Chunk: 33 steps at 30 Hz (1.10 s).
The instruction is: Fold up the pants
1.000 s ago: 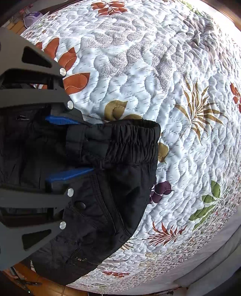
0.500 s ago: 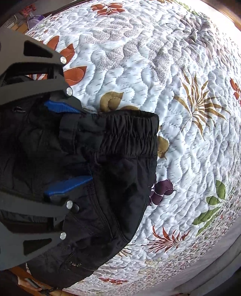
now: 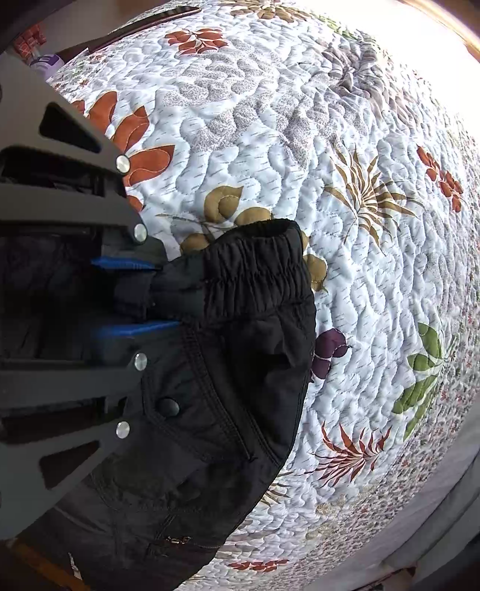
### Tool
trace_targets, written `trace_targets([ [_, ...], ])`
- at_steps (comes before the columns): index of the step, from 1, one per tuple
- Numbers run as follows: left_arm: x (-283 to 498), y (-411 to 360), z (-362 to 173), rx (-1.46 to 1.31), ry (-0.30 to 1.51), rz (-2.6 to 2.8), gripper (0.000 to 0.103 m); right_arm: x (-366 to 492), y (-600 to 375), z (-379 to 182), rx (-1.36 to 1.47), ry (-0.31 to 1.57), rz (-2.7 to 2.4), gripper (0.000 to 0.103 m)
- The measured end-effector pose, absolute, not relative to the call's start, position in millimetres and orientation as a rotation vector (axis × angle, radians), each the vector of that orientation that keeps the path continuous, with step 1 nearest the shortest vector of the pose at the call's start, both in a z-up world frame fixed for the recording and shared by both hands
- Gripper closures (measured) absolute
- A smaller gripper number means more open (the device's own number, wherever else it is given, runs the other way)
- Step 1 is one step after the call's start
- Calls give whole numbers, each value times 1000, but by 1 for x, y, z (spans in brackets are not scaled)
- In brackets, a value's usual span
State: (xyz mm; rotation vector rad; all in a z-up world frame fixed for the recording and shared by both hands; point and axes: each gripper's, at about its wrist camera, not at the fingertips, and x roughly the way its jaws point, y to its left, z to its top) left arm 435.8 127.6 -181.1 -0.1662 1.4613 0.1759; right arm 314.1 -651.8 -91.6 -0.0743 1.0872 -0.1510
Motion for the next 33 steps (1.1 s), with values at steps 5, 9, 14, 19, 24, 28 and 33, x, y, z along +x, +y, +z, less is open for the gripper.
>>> trace_targets([
  [5,425,116,-164,-181,1392,108,83,240,-604,-23,-83,888,-16,89],
  [9,412,109,-153,-211,1330,42,83,160,-569,6,-90,773,52,89],
  [14,379,114,-138,-234,1257,-55,83,71,-554,-14,-23,754,66,91],
  [19,326,136,-119,-256,1190,-144,83,9,-571,-62,136,793,3,93],
  [24,282,139,-113,-259,1148,-213,82,-33,-609,-95,318,785,-116,93],
  [28,249,145,-114,-277,1122,-244,80,-45,-620,-128,374,855,-157,93],
  [33,223,142,-116,-211,1091,-250,60,-46,-613,-148,401,947,-206,44],
])
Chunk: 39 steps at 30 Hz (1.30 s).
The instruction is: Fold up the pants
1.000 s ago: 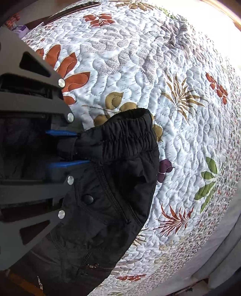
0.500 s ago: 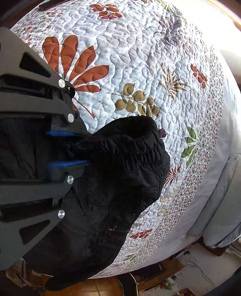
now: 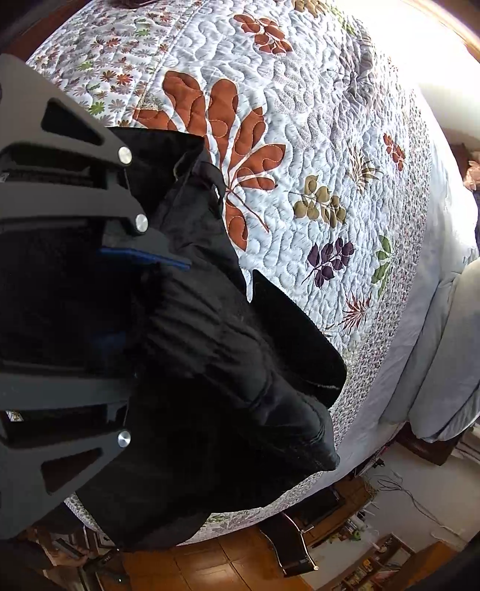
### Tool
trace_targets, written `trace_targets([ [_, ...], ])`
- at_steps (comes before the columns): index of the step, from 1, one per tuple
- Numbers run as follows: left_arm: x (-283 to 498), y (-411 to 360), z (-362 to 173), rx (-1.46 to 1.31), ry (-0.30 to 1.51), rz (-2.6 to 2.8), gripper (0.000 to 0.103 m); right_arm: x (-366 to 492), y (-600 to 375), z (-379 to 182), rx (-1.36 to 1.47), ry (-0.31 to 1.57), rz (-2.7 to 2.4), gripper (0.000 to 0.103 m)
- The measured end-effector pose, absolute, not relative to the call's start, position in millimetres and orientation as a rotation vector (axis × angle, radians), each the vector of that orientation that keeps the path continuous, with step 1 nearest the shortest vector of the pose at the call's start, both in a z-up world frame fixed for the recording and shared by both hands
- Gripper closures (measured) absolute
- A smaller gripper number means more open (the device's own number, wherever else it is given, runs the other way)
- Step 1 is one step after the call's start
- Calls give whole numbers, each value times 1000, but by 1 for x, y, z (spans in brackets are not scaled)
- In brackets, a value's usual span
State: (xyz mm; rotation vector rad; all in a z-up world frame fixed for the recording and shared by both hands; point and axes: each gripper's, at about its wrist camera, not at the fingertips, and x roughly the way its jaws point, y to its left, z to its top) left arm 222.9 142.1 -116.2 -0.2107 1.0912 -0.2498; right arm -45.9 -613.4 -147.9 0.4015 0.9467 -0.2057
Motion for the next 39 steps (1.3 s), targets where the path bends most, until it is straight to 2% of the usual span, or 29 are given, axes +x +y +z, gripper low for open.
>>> trace_targets([
  [1,220,141,-117,-200,1087,-251,50,-46,-607,-141,389,941,-226,15],
  [2,217,140,-118,-196,1082,-245,33,-47,-600,-131,364,926,-241,14],
  [3,213,139,-119,-194,1078,-244,30,-48,-591,-116,328,908,-254,14],
  [7,209,140,-128,-227,1087,-284,30,-24,-542,-48,204,760,-213,12],
  [10,207,146,-135,-286,1078,-299,30,40,-471,-8,35,702,-30,7],
  [12,208,149,-139,-312,1065,-299,30,98,-416,-2,-31,695,136,6],
  [18,205,168,-149,-400,1013,-292,30,284,-269,-60,-195,879,405,6],
  [23,203,178,-156,-437,1001,-292,28,358,-207,-128,-311,1096,468,6],
  [24,202,177,-157,-443,997,-295,27,364,-202,-137,-314,1127,465,7],
  [25,201,177,-160,-447,998,-294,25,372,-199,-147,-319,1159,456,13],
  [26,203,179,-163,-447,1002,-291,24,377,-197,-154,-326,1188,444,35],
  [27,204,178,-163,-448,1003,-291,22,380,-197,-158,-324,1214,436,50],
  [28,204,179,-164,-451,1001,-291,22,384,-201,-162,-282,1244,445,74],
  [32,203,174,-158,-425,1000,-269,20,367,-206,-150,-263,1200,473,86],
  [39,189,165,-134,-440,974,-270,19,274,-195,-80,-324,950,533,94],
])
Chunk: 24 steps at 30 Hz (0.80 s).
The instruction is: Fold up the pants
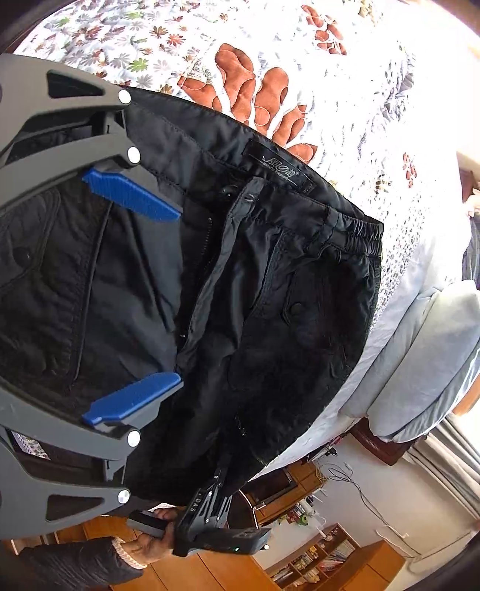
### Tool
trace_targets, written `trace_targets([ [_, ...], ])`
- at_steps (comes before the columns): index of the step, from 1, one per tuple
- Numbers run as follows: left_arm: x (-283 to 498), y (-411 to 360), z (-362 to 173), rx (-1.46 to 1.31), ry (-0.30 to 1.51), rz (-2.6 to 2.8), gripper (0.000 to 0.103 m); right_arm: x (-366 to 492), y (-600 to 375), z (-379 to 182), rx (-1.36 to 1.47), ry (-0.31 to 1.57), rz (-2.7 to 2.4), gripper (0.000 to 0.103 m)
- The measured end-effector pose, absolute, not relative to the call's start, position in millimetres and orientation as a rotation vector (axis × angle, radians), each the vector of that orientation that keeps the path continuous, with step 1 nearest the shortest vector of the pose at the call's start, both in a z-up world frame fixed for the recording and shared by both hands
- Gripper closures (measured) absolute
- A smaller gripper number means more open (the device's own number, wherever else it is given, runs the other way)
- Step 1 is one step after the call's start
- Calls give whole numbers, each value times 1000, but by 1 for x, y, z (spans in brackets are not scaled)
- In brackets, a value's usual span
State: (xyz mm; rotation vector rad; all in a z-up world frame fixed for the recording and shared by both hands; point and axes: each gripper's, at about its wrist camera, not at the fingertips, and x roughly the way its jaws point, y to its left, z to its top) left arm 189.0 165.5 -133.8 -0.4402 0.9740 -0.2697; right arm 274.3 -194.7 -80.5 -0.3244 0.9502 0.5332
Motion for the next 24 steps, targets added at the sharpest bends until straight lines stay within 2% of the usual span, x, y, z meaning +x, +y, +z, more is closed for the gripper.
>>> trace_targets([
  [4,172,150,-113,-435,951,-308,17,211,-201,-51,-268,822,589,94],
  [8,146,131,-95,-453,946,-374,14,150,-191,-52,-297,784,636,94],
  [12,113,117,-93,-469,997,-424,13,114,-181,-76,-294,806,663,94],
  [19,78,121,-126,-483,1134,-326,13,80,-173,-141,-324,917,672,93],
  [24,68,131,-123,-501,1116,-290,13,68,-173,-160,-334,915,650,91],
])
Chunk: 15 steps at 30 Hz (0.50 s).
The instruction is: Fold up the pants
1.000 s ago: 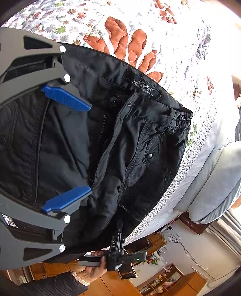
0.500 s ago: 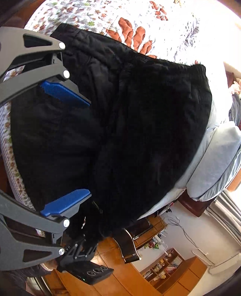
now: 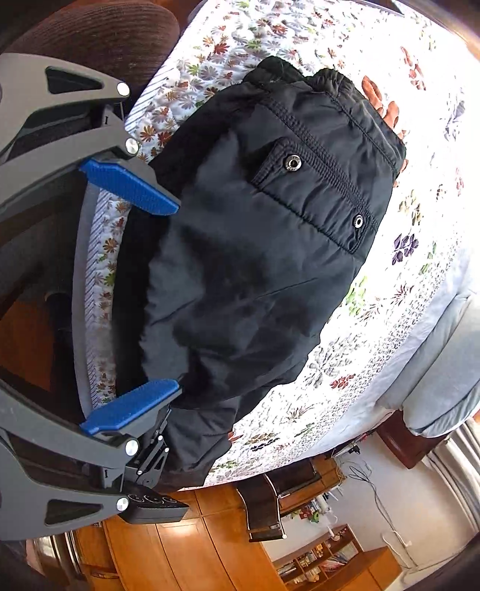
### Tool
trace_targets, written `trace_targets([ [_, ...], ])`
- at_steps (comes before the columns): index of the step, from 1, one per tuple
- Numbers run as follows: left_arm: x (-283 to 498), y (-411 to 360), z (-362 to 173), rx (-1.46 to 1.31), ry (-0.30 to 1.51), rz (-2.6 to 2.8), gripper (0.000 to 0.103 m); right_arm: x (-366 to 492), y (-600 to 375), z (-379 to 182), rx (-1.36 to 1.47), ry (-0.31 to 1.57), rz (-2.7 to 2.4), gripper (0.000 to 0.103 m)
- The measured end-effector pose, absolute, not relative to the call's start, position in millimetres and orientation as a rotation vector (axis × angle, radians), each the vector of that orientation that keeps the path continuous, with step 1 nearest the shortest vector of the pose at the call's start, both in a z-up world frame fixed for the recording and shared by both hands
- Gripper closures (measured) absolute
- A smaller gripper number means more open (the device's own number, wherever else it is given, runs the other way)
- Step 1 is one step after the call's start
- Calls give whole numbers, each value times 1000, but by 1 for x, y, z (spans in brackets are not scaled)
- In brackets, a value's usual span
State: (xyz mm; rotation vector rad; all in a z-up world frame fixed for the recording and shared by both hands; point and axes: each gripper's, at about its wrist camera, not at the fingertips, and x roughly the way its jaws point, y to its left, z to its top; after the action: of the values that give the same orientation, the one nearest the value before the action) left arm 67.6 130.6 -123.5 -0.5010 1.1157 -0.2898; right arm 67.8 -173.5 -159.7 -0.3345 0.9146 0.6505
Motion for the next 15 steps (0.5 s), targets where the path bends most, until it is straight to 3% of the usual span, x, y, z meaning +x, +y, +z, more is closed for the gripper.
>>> trace_targets([
  [4,68,126,-98,-440,1025,-301,13,67,-170,-161,-323,908,640,85],
  [6,82,114,-87,-391,979,-331,11,66,-169,-161,-302,917,660,64],
  [8,98,101,-89,-330,966,-325,11,58,-166,-155,-299,919,648,36],
  [11,126,81,-100,-258,971,-329,11,39,-179,-135,-269,884,620,34],
  [15,143,67,-123,-234,1024,-312,11,13,-259,-92,20,816,459,31],
])
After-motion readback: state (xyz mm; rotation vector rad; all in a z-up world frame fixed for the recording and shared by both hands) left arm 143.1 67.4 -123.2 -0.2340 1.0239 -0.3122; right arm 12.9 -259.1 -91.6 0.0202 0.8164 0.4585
